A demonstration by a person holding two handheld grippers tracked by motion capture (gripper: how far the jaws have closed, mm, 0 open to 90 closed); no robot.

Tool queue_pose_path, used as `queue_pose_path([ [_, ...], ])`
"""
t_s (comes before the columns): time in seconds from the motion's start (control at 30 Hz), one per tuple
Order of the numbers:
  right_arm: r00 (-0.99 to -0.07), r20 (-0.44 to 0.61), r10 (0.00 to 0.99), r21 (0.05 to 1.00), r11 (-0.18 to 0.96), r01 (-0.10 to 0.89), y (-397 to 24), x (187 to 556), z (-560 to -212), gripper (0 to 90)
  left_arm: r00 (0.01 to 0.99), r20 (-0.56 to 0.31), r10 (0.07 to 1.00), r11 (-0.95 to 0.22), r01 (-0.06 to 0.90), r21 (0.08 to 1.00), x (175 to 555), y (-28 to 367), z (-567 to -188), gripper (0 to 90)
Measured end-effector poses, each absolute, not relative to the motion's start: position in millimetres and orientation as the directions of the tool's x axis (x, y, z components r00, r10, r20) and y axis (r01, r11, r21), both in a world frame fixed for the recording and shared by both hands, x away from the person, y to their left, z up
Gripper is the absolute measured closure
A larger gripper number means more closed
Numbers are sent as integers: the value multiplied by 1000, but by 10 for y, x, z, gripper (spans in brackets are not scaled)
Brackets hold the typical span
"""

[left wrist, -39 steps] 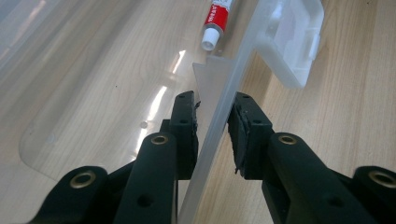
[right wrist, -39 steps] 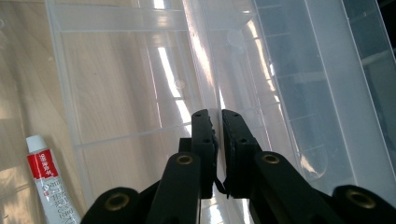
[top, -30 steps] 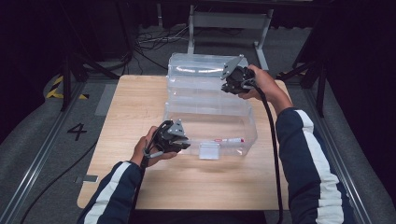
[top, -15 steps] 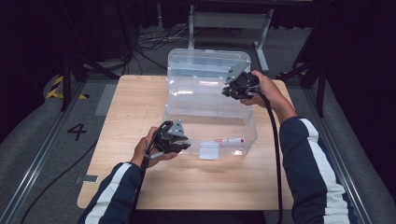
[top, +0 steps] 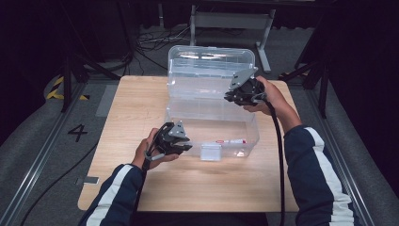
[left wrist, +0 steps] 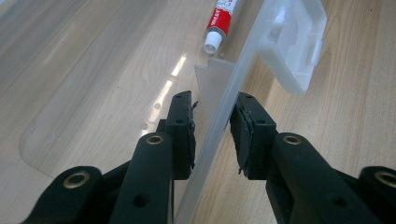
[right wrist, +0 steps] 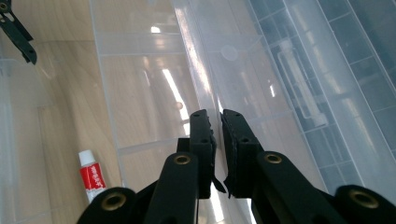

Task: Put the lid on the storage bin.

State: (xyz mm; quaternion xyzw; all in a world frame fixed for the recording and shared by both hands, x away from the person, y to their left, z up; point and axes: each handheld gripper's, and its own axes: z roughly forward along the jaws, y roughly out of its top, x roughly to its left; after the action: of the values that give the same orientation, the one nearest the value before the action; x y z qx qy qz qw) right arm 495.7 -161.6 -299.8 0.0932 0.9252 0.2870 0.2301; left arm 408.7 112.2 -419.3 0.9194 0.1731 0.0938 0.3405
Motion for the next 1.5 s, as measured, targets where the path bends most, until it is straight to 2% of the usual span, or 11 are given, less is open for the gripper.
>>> queue_pose_path([
  [0.4, -862, -390, 324, 608, 794, 23, -1653, 4795, -3060, 810, 921, 74, 381, -711, 241, 660, 4071, 1118, -4198, 689],
  [0.63, -866, -347, 360, 671, 741, 39, -1714, 4724, -3120, 796, 917, 84, 390, -705, 239, 667, 4056, 1113, -4209, 676],
  [0.9, -841, -400, 363, 656, 755, 14, -1702, 4614, -3158, 778, 914, 124, 387, -728, 220, 649, 4033, 1088, -4210, 660],
  [1.23, -847, -345, 404, 734, 679, 26, -1786, 4553, -3239, 769, 914, 93, 396, -695, 232, 680, 4053, 1118, -4219, 658],
  [1.5, -857, -311, 411, 733, 677, 58, -1802, 4536, -3230, 772, 911, 119, 396, -700, 216, 680, 4023, 1048, -4214, 659],
])
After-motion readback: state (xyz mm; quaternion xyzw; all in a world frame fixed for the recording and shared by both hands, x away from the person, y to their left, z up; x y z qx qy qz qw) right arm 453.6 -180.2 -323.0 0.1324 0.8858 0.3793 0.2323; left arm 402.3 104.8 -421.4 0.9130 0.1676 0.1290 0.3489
